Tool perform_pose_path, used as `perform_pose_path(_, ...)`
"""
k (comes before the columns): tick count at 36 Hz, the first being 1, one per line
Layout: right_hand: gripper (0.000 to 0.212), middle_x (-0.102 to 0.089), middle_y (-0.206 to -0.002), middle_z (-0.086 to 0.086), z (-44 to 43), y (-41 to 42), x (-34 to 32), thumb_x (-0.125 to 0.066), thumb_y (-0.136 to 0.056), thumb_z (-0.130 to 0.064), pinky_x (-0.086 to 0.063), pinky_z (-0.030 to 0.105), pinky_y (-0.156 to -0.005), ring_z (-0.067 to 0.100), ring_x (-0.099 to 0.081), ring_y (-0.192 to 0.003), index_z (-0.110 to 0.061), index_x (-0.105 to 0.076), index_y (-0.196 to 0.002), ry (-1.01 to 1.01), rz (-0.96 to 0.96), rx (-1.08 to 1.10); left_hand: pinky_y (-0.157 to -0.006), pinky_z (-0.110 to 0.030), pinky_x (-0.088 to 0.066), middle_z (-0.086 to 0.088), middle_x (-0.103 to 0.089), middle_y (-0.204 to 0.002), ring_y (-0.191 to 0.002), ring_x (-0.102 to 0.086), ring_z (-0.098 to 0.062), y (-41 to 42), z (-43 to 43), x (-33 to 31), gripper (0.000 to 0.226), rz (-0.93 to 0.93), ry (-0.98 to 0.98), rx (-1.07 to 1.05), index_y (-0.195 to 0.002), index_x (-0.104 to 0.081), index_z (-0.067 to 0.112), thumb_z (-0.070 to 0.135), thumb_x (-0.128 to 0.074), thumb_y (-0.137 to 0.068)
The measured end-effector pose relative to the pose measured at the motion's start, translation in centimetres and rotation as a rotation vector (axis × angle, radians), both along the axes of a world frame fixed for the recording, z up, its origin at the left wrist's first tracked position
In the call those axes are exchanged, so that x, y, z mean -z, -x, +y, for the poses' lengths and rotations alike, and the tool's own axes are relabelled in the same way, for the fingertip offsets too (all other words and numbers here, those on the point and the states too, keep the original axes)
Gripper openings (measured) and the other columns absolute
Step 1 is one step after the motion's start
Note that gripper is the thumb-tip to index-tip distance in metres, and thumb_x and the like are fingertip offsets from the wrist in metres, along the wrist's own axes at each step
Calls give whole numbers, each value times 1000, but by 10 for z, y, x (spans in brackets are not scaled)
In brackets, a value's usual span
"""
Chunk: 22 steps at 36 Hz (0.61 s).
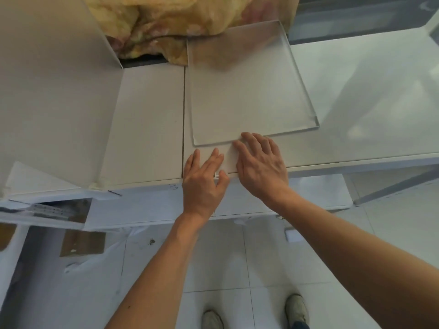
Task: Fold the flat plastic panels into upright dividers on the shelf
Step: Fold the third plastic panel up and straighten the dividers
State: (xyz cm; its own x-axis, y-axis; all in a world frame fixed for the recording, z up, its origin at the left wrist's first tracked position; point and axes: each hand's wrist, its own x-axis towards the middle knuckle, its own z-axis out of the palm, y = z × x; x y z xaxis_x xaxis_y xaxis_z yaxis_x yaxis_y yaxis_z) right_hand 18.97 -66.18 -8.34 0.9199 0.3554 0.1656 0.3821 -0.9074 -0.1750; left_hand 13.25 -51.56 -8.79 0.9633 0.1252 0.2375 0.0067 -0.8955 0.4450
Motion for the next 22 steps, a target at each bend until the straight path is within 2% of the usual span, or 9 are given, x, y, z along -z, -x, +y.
perform_pose_path(10, 42, -46, -144, 6, 2, 1, -2, -36, -94, -31, -27, 43, -114, 29, -41, -133, -19, -50, -132, 38, -22, 12, -115, -41, -32, 1, -53, -140, -138, -39, -29, -3, 18, -2, 46, 56, -11, 146, -131, -57, 21, 35, -38, -92)
perform_pose_path(14, 42, -48, -144, 7, 2, 1, -2, -35, -93, -30, -28, 43, -113, 30, -42, -132, -18, -52, -130, 40, -34, 14, -114, -40, -34, 5, -52, -141, -138, -39, -24, -5, 25, -1, 47, 58, -46, 172, -132, -56, 24, 46, -41, -93)
perform_pose_path(16, 43, -48, -143, 7, 2, 2, -1, -34, -93, -30, -29, 44, -113, 30, -43, -131, -18, -53, -129, 35, -34, 15, -114, -37, -33, 8, -50, -143, -140, -36, -21, -4, 26, -4, 52, 79, -44, 198, -133, -55, 26, 53, -33, -94)
perform_pose_path(18, 43, -49, -143, 7, 3, 2, -1, -34, -92, -30, -30, 43, -112, 30, -43, -131, -18, -53, -128, 33, -40, 21, -113, -33, -30, 13, -49, -143, -141, -33, -14, -4, 26, -11, 55, 145, 87, 164, -132, -54, 33, 57, -22, -94)
perform_pose_path(20, 42, -49, -142, 7, 3, 2, -1, -35, -92, -29, -30, 43, -112, 31, -43, -130, -18, -54, -128, 33, -41, 24, -103, -30, -39, 12, -59, -131, -129, -48, -11, -9, 25, -16, 62, 172, 275, 52, -122, -60, 37, 64, -15, -91)
perform_pose_path(22, 42, -50, -142, 8, 3, 2, -2, -36, -91, -29, -31, 43, -112, 31, -44, -130, -17, -55, -127, 28, -42, 23, -84, -30, -49, 8, -69, -110, -103, -63, -14, -16, 27, -19, 63, 106, 297, -15, -109, -66, 31, 66, -17, -91)
